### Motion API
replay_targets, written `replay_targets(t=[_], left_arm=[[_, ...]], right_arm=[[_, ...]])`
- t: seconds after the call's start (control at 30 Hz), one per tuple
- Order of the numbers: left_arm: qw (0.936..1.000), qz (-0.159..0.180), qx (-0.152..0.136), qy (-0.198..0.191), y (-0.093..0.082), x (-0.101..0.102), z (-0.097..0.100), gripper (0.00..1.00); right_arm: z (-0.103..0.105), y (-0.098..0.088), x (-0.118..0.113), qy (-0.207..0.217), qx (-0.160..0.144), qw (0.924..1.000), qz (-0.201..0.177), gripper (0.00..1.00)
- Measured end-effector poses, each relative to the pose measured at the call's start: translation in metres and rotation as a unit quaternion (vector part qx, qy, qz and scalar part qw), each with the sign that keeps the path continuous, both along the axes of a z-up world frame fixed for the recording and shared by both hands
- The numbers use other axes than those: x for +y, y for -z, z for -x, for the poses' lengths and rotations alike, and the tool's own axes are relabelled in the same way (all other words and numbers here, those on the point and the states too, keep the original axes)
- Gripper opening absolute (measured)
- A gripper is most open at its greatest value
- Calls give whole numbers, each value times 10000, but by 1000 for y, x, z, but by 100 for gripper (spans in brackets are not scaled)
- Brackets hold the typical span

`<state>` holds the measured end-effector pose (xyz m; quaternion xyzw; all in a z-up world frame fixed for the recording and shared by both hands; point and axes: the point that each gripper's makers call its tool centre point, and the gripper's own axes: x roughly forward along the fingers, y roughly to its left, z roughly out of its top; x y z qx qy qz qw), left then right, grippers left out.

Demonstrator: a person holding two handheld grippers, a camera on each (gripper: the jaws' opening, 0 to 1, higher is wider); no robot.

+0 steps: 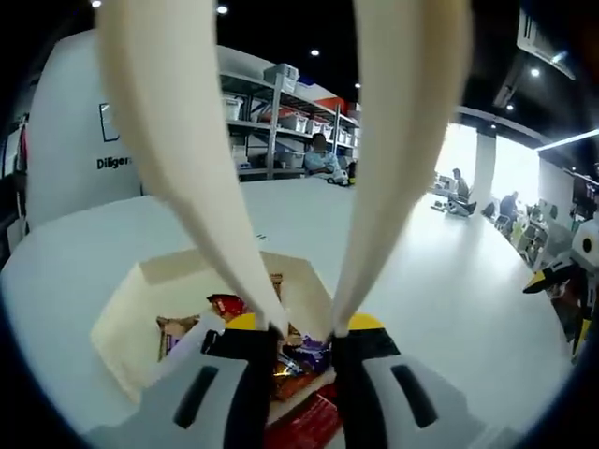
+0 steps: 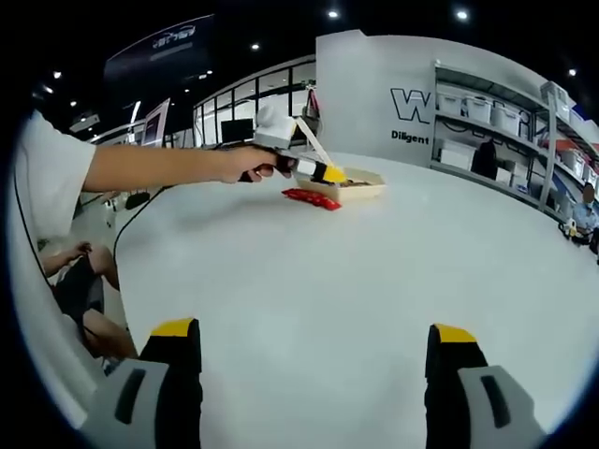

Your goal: Place the target food into the container with the food tongs after gripping and lifting it, then release it inside without dropping or visibly crushing the food.

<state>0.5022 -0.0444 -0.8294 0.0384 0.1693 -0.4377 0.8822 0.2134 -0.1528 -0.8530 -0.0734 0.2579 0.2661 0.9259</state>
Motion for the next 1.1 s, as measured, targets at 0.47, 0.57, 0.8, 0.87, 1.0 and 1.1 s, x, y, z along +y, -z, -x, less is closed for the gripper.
replay_targets(t=[0.47, 0.57, 0.8, 0.87, 1.0, 1.1], left_arm=[[9999, -18, 4, -135, 5, 4, -12, 26], [9999, 62, -27, -147, 2, 3, -12, 28], [9999, 89, -34, -132, -3, 5, -7, 28], [9997, 196, -118, -44, -9, 3, -2, 28], [9989, 333, -207, 271, -16, -3, 15, 29], [9989, 69, -190, 413, -8, -4, 27, 29]], right_arm=[[-1, 5, -1, 19, 35, 10000, -33, 99], [-1, 4, -1, 26, 22, 10000, -60, 99], [1, 2, -1, 35, -5, 10000, -82, 99], [2, 2, 0, 21, -13, 10000, -69, 99], [3, 0, 2, 6, -38, 9999, -99, 99], [5, -2, 3, -13, -66, 9999, -105, 99]])
